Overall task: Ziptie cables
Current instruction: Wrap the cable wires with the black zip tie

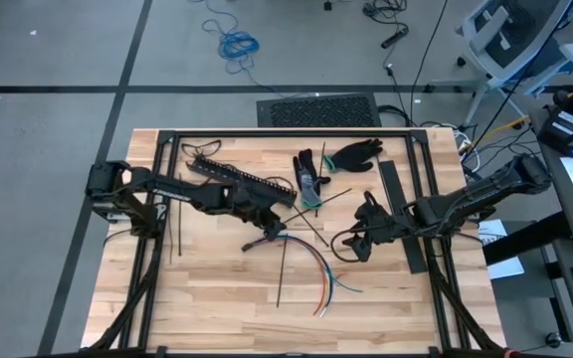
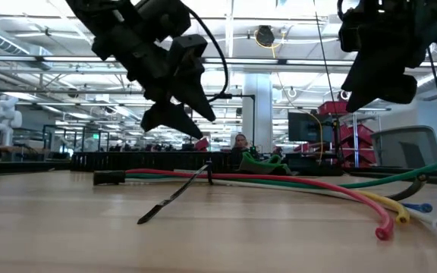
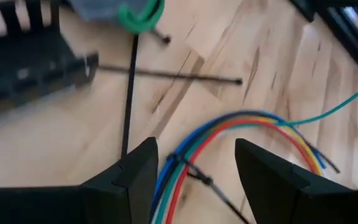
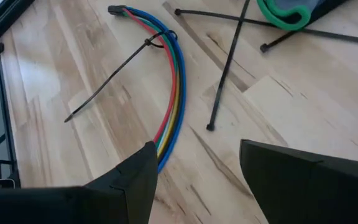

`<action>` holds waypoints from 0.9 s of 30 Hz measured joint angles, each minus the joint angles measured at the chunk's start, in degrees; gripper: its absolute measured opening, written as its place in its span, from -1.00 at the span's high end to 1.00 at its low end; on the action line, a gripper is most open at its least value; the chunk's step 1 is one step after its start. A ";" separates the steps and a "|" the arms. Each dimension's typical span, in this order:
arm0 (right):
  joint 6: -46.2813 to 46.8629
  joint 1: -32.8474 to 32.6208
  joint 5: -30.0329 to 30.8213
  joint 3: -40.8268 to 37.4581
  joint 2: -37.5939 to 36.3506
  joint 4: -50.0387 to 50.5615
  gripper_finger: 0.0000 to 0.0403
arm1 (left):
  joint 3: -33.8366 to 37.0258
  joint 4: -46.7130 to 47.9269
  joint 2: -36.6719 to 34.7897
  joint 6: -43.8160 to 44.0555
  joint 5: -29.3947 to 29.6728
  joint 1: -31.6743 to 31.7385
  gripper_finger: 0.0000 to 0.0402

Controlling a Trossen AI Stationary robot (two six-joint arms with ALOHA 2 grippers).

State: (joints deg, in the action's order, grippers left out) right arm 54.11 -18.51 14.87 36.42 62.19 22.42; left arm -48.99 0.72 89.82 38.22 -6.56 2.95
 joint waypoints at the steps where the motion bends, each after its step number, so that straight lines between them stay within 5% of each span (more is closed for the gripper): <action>1: 0.20 -0.04 0.00 0.00 0.00 -0.15 -0.07 | -0.36 -0.19 0.00 -0.87 -0.14 0.30 -0.03; 14: 1.20 0.01 0.26 0.00 0.00 -2.76 -0.07 | -2.08 -0.01 0.00 -6.27 -0.89 1.45 -0.03; 17: 1.20 0.03 0.31 0.00 0.00 -2.94 -0.07 | -3.01 5.01 0.00 -13.75 -0.37 1.05 -0.03; 21: 1.20 0.03 0.37 0.00 0.00 -2.96 -0.07 | -7.01 17.98 0.00 -22.65 4.46 0.01 -0.03; 27: 0.94 0.14 1.73 0.00 0.00 -2.96 -0.07 | -12.82 21.48 0.62 -27.45 14.27 -0.69 -0.03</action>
State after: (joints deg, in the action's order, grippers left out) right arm 55.05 -18.36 16.60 36.42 62.19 19.46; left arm -61.81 22.20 90.44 10.78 7.72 2.26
